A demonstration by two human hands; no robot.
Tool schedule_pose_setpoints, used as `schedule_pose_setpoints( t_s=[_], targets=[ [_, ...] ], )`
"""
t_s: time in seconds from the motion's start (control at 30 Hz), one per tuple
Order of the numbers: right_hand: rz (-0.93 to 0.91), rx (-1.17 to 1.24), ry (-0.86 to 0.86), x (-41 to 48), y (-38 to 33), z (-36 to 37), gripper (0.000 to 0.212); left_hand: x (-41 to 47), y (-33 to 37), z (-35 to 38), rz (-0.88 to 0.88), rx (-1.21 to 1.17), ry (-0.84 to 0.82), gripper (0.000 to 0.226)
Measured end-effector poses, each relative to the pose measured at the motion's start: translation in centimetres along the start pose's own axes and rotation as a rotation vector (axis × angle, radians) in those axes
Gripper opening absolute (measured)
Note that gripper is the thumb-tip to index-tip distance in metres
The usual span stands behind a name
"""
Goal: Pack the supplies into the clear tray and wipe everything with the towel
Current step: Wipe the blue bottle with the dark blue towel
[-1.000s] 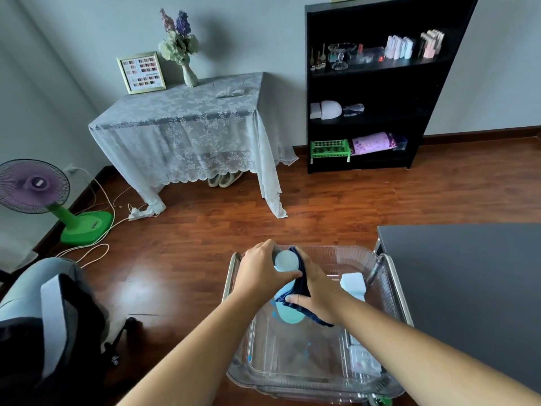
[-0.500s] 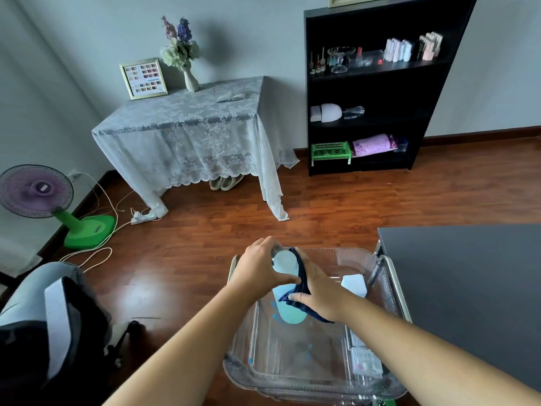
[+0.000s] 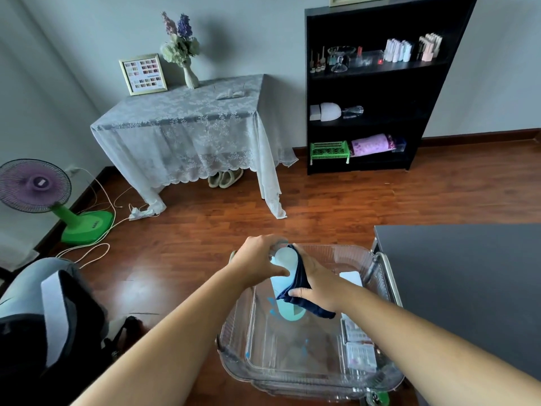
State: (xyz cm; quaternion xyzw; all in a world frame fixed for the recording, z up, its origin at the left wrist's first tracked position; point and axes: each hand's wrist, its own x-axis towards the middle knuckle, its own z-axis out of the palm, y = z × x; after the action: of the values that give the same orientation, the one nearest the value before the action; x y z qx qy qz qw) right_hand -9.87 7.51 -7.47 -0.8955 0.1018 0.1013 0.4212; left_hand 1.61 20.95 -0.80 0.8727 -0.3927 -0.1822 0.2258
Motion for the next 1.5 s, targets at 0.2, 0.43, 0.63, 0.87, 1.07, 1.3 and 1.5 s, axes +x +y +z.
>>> schedule_pose_setpoints(
  t_s=[0.2, 0.43, 0.63, 0.87, 1.07, 1.3, 1.5],
  targets=[
    [0.013, 0.041, 0.065, -0.2, 0.0, 0.6, 0.097, -1.4, 1.5, 3.7, -0.216, -0.009, 0.362, 0.047],
    [0.004, -0.017, 0.004, -0.1, 0.2, -0.7, 0.101, 0.6, 0.2, 0.5, 0.015, -0.035, 0.002, 0.046],
    [-0.019, -0.004, 0.040, 0.1, 0.2, -0.2, 0.098, -0.1, -0.3, 1.0, -0.014, -0.095, 0.091, 0.050],
    [-0.034, 0.018, 0.037, 0.2, 0.1, 0.2, 0.098, -0.5, 0.7, 2.0, -0.081, -0.062, 0.261, 0.041],
    [-0.033, -0.020, -0.064, 0.9, -0.2, -0.8, 0.101, -0.2, -0.6, 0.1, -0.007, -0.120, 0.023, 0.050],
    [-0.050, 0.023, 0.082, -0.1, -0.1, 1.0, 0.099, -1.6, 0.2, 2.9, -0.143, -0.224, 0.349, 0.041],
    [-0.017, -0.028, -0.088, 1.2, -0.1, -1.3, 0.101, -0.5, -0.6, 1.0, -0.054, -0.159, 0.135, 0.045]
  ],
)
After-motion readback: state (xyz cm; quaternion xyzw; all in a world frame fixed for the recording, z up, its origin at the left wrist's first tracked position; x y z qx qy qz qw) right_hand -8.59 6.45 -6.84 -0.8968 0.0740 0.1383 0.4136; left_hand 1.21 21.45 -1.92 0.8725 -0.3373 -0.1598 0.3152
